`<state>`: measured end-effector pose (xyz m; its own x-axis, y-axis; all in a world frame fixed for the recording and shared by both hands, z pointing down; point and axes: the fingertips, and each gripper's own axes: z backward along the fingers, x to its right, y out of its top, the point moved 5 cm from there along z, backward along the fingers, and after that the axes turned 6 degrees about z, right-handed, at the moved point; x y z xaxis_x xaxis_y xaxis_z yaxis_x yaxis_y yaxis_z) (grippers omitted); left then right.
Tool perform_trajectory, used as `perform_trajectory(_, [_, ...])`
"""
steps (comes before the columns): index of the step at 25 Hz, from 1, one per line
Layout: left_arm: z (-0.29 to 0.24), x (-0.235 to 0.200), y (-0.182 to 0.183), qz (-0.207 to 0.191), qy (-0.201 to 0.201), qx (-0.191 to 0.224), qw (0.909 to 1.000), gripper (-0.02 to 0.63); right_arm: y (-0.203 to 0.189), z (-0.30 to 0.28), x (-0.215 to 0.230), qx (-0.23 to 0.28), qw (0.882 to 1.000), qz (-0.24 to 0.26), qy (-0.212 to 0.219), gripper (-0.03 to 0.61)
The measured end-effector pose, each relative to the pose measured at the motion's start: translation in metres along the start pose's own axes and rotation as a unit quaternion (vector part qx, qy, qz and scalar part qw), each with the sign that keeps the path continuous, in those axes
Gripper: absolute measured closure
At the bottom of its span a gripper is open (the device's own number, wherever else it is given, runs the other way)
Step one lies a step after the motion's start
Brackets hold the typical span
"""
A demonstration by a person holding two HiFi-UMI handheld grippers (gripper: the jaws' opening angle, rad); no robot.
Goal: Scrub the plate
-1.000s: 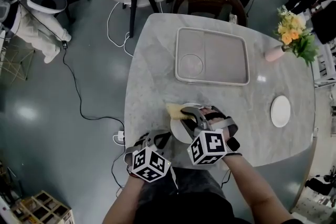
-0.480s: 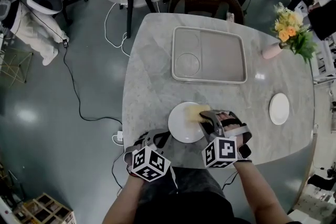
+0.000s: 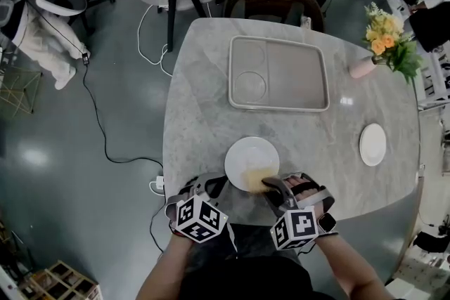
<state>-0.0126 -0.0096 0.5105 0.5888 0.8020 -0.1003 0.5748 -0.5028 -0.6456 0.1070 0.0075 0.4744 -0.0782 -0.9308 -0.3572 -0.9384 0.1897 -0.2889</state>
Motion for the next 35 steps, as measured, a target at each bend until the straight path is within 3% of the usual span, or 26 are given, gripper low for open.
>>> perform_trajectory(3, [0.0, -0.001, 0.0, -0.001, -0.001, 0.0, 1.0, 0.6, 0.018, -0.006, -0.003, 0.035, 0.999, -0.034, 0.017, 0.497])
perform_trajectory(10, [0.001, -0.003, 0.001, 0.004, 0.006, 0.003, 1.0, 0.6, 0.042, -0.022, 0.017, 0.074, 0.996, -0.036, 0.017, 0.497])
perform_trajectory(17, [0.003, -0.001, -0.001, 0.01, 0.008, 0.003, 0.9999, 0.6, 0.052, -0.024, 0.048, 0.109, 0.991, -0.072, 0.018, 0.497])
perform_trajectory(29, [0.004, 0.001, -0.001, 0.014, 0.011, -0.001, 0.9998, 0.6, 0.029, -0.038, 0.07, 0.038, 0.998, 0.028, -0.047, 0.498])
perform_trajectory(35, [0.005, 0.0, -0.002, 0.01, 0.009, -0.002, 0.9999, 0.6, 0.011, -0.032, 0.062, 0.006, 0.998, 0.033, -0.054, 0.499])
